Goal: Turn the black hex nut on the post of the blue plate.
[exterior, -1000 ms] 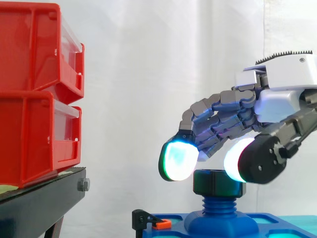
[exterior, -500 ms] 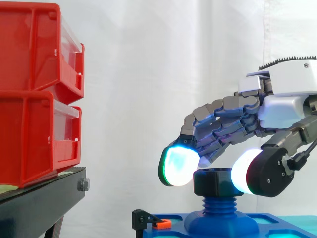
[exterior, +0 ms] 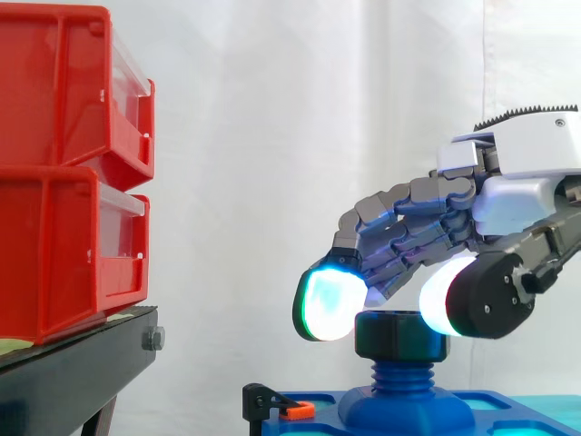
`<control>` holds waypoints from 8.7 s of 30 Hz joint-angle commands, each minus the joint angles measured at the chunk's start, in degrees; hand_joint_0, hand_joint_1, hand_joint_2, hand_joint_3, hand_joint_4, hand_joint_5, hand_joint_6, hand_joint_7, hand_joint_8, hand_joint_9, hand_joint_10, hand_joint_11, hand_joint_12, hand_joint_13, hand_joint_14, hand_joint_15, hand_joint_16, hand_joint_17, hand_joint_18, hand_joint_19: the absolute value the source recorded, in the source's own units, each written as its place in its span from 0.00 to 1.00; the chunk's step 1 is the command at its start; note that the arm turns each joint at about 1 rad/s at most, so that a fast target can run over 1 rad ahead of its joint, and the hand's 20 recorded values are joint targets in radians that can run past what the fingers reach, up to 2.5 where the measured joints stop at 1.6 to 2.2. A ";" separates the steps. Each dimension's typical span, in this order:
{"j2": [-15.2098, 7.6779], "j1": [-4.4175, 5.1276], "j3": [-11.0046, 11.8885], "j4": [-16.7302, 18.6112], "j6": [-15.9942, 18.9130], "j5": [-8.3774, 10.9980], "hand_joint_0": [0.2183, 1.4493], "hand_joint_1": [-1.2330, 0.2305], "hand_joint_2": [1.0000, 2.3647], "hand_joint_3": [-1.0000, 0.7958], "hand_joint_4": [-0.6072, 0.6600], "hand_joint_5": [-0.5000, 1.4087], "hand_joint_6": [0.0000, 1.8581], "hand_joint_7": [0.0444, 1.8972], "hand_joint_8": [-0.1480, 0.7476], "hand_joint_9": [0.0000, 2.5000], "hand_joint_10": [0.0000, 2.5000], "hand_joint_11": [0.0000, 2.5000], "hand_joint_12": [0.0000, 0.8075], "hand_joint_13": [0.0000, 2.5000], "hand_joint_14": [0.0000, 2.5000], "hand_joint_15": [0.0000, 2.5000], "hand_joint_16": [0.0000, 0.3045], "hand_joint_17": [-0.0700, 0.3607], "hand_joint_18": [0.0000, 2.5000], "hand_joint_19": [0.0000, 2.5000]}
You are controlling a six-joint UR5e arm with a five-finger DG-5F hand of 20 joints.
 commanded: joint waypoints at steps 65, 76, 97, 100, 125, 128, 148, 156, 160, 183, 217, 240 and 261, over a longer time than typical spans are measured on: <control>1.97 -2.79 1.93 -7.34 -3.04 -5.62 0.16 0.48 0.00 0.28 0.69 0.16 0.27 0.53 0.48 0.11 0.00 0.04 0.47 0.13 0.00 0.06 0.21 0.50 0.12 0.21; 1.97 -2.87 1.93 -7.43 -3.04 -5.44 0.17 0.49 0.00 0.28 0.69 0.16 0.27 0.53 0.48 0.11 0.00 0.04 0.47 0.13 0.00 0.06 0.21 0.50 0.12 0.21; 2.85 -2.87 1.93 -10.33 -3.31 -5.26 0.17 0.49 0.00 0.28 0.68 0.17 0.27 0.53 0.48 0.11 0.00 0.04 0.47 0.13 0.00 0.06 0.21 0.49 0.12 0.21; 2.94 -2.79 1.93 -10.59 -3.31 -5.18 0.16 0.49 0.00 0.28 0.68 0.17 0.27 0.53 0.48 0.11 0.00 0.04 0.47 0.13 0.00 0.06 0.21 0.49 0.12 0.21; 4.26 -1.47 1.93 -14.37 -3.13 -2.36 0.17 0.44 0.00 0.28 0.68 0.16 0.27 0.54 0.47 0.11 0.00 0.04 0.46 0.13 0.00 0.06 0.21 0.49 0.12 0.21; 4.26 -1.03 1.93 -14.90 -3.13 -1.66 0.16 0.44 0.00 0.28 0.68 0.16 0.27 0.54 0.47 0.11 0.00 0.04 0.46 0.13 0.00 0.06 0.21 0.49 0.12 0.21; 5.22 0.64 1.85 -17.62 -2.25 0.80 0.16 0.45 0.00 0.28 0.68 0.16 0.27 0.55 0.47 0.11 0.00 0.04 0.46 0.13 0.00 0.06 0.21 0.49 0.12 0.21; 5.22 0.73 1.85 -18.32 -1.72 0.80 0.16 0.45 0.00 0.28 0.68 0.16 0.27 0.54 0.47 0.11 0.00 0.04 0.46 0.13 0.00 0.06 0.21 0.49 0.12 0.21; 5.49 0.64 1.85 -18.59 -1.72 0.98 0.16 0.45 0.00 0.28 0.67 0.16 0.27 0.54 0.47 0.11 0.00 0.04 0.46 0.13 0.00 0.06 0.21 0.49 0.12 0.21; 12.43 2.49 -7.12 -6.99 -1.81 3.96 0.17 0.45 0.00 0.28 0.67 0.16 0.27 0.53 0.47 0.11 0.00 0.04 0.46 0.13 0.00 0.06 0.21 0.49 0.12 0.21; 6.72 3.19 -3.69 4.26 -1.55 3.00 0.17 0.46 0.00 0.28 0.66 0.15 0.27 0.50 0.47 0.11 0.00 0.04 0.46 0.13 0.00 0.06 0.21 0.49 0.12 0.21; 5.75 3.10 -3.60 0.66 0.03 3.35 0.18 0.47 0.00 0.28 0.66 0.15 0.27 0.49 0.47 0.11 0.00 0.04 0.46 0.14 0.00 0.06 0.20 0.48 0.12 0.21; 2.94 2.31 -2.64 6.46 3.20 -3.07 0.18 0.48 0.00 0.28 0.66 0.15 0.27 0.49 0.47 0.11 0.00 0.04 0.45 0.14 0.00 0.06 0.20 0.48 0.13 0.22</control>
